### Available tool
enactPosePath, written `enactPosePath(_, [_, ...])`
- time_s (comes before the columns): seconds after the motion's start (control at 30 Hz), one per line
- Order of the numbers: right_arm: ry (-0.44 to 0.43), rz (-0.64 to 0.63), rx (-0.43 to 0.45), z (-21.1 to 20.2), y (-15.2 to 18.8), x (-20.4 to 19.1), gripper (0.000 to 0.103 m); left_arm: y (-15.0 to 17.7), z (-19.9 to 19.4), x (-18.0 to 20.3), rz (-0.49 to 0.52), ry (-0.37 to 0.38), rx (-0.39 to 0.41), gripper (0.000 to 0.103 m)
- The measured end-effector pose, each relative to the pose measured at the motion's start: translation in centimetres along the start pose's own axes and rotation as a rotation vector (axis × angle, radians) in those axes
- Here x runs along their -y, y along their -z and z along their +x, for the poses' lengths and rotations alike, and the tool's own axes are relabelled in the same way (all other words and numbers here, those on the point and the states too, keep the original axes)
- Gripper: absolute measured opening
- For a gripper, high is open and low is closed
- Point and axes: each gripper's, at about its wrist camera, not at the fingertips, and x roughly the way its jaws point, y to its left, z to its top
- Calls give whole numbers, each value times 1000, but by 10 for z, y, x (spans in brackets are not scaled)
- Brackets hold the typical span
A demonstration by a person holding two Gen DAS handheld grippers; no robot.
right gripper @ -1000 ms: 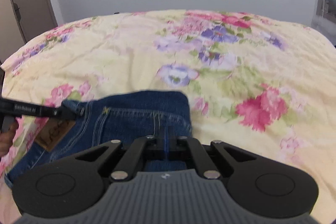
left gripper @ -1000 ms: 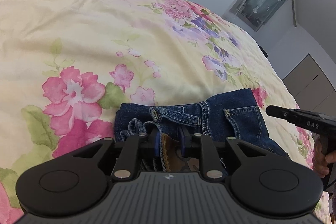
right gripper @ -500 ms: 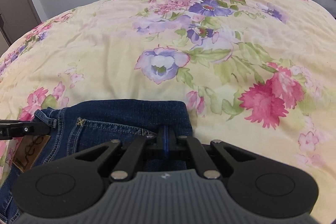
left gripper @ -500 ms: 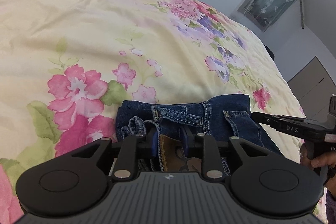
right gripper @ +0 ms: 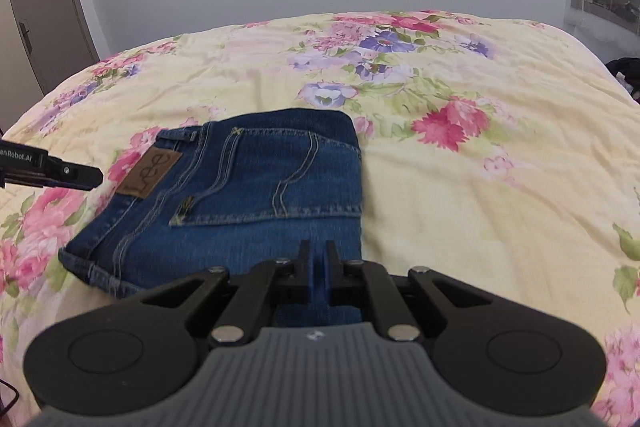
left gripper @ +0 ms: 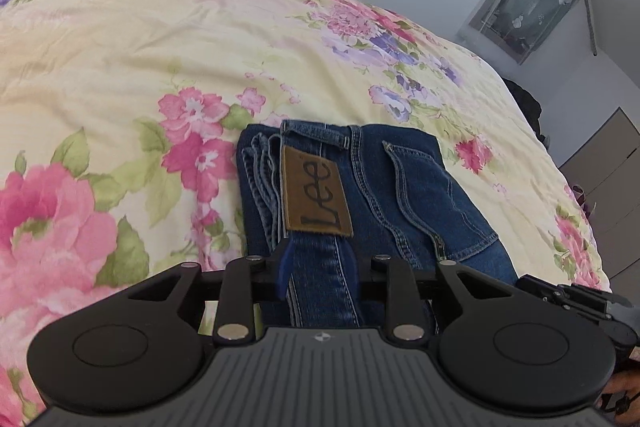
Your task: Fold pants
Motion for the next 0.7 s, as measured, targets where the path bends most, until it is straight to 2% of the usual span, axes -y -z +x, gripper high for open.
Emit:
enactPosePath(0.07, [-3, 17, 16, -5, 14, -1, 2, 11, 8, -2, -25, -10, -26, 29])
enactPosePath(0.1, [0, 21, 18, -6, 20, -2, 2, 16, 12, -2, -22, -41, -34, 27])
enactPosePath(0.13, [2, 32, 8, -5, 26, -2, 2, 21, 16, -2, -13, -68, -43, 26])
enactPosePath(0.23, [0, 73, -54, 9, 47, 0, 0, 30, 27, -6, -9, -85, -62, 26])
enactPosePath(0.3, [-4, 81, -58, 18, 58, 2, 0, 33, 31, -7, -19, -88, -67, 26])
enactPosePath(0.43, [-12, 136, -74, 21, 56, 5, 0, 38, 29, -10, -47, -80, -44, 27])
enactPosePath(0.53, [-15, 141, -40, 10, 55, 5, 1, 38, 19, -12, -76, -68, -11, 31])
enactPosePath(0.57, [-23, 159, -2, 2, 54, 7, 2, 37, 15, -14, -85, -59, 7, 31])
enactPosePath(0.6, [-38, 179, 41, -6, 52, 10, 6, 36, 9, -17, -98, -45, 38, 32])
enactPosePath(0.63, [-50, 199, 81, -12, 50, 13, 13, 35, 5, -20, -114, -20, 61, 36])
enactPosePath(0.67, [-62, 228, 118, -18, 48, 17, 20, 32, 3, -25, -143, 12, 78, 45])
enactPosePath(0.7, [-80, 261, 142, -21, 46, 22, 36, 28, 3, -31, -182, 46, 88, 50])
